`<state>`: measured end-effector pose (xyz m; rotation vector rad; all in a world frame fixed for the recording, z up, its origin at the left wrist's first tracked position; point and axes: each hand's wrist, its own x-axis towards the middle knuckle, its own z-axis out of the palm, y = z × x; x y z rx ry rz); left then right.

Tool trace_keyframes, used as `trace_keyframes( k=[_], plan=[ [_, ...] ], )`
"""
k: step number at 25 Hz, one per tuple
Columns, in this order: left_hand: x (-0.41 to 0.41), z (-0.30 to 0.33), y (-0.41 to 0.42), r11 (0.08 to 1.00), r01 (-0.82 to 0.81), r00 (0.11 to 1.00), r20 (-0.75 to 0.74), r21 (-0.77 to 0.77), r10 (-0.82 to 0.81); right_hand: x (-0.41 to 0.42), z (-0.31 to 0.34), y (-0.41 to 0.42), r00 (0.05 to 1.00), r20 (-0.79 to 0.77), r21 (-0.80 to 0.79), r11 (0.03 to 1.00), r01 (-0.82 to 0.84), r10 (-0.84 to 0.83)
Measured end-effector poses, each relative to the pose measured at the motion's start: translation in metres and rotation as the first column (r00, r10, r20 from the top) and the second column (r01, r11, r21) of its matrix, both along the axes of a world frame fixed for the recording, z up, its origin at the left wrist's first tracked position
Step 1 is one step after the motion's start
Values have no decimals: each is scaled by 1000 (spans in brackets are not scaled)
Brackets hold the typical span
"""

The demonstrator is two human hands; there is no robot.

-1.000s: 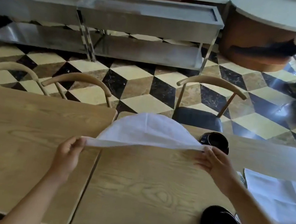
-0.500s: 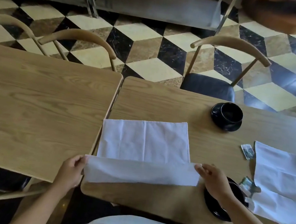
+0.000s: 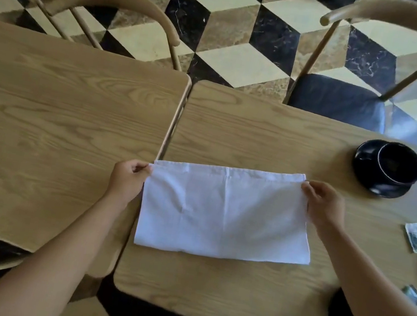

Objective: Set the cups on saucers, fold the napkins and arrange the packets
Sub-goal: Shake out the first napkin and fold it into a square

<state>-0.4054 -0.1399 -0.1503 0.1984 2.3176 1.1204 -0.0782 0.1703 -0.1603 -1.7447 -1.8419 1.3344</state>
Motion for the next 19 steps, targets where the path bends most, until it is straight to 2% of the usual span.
trace_keyframes(
  k=[4, 9, 19],
  plan=[
    [-9, -12, 4, 998, -35, 999, -31, -46, 34, -14, -11, 16, 1000, 24, 48, 999, 10, -11],
    [-14, -18, 7, 998, -5, 999, -40, -65, 2, -23, -13, 21, 996, 75, 66, 997, 34, -39],
    [-13, -13, 20, 975, 101, 972, -189, -200, -140, -31, -8, 16, 984, 154, 141, 987, 73, -94]
  ],
)
